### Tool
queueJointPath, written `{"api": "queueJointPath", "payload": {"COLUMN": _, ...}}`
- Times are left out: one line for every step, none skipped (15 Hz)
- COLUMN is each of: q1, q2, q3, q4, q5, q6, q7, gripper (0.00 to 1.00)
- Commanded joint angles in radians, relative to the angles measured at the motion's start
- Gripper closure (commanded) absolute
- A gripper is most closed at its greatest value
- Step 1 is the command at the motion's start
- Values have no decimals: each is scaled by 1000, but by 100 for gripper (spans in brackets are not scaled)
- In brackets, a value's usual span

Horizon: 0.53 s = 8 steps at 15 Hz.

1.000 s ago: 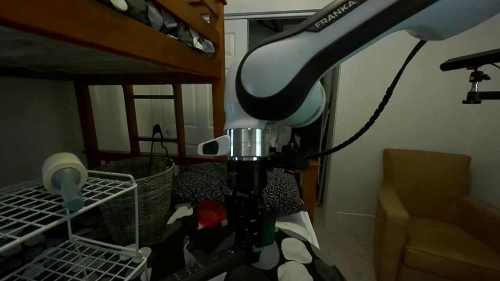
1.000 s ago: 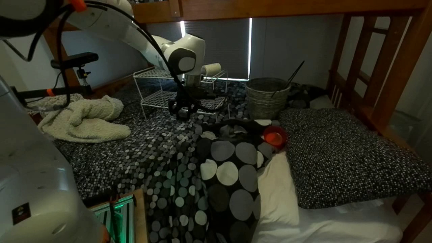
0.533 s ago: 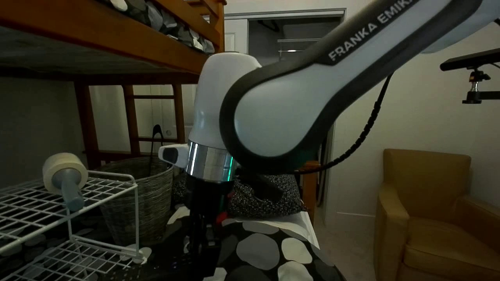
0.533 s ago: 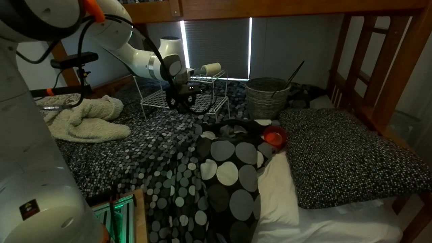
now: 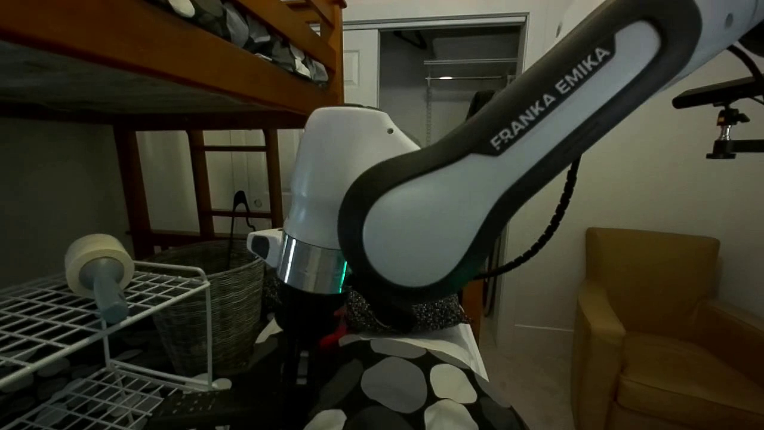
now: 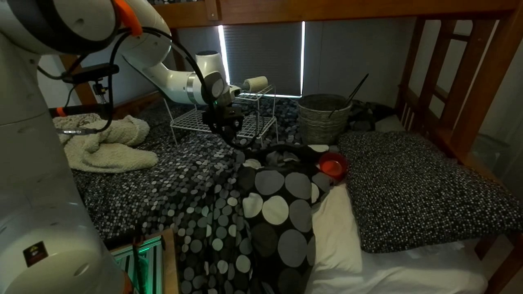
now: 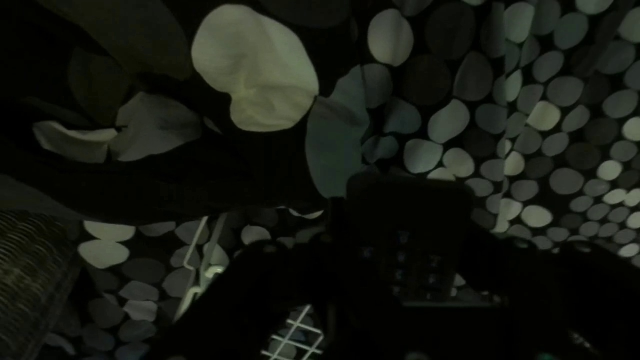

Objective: Put the remote control on the bottom shelf of the rack

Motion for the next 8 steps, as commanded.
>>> {"api": "queueJointPath", "payload": {"q1": 69, "q2": 86, "q3": -88, "q4": 41, "q5": -162, "q6": 113, "q7": 272, "gripper": 77}}
{"api": "queueJointPath", "payload": {"q1": 97, "q2": 108, "q3": -120, "q4": 57, "q5": -211, "q6": 142, "q7": 346, "gripper": 77}}
{"api": "queueJointPath", "payload": {"q1": 134, "q2": 147, "q3": -160, "q4": 95, "q5": -270, "q6": 166, "q7": 421, "gripper": 77}}
{"api": "queueJointPath", "payload": {"q1": 157, "q2": 186, "q3": -176, "q4": 140, "q5": -322, "q6": 173, "q7": 495, "gripper": 77}}
{"api": "queueJointPath", "payload": {"q1": 156, "q2": 226, "q3": -163, "q4": 193, "q5": -384, "q6": 167, "q7": 565, "gripper": 77}}
{"api": "queueJointPath", "payload": {"q1": 182, "q2": 268, "q3": -176, "q4": 240, "q5": -406, "q6": 160, "q7": 591, "gripper": 77}}
{"api": "queueJointPath", "payload": {"q1": 202, "q2": 305, "q3": -171, "q4": 289, "q5": -410, "q6": 142, "q7": 590, "gripper": 77}}
{"api": "queueJointPath", "payload": {"q1": 232, "q2": 346, "q3": -182, "q4": 335, "q5": -429, "q6": 140, "q7": 603, "gripper": 77}}
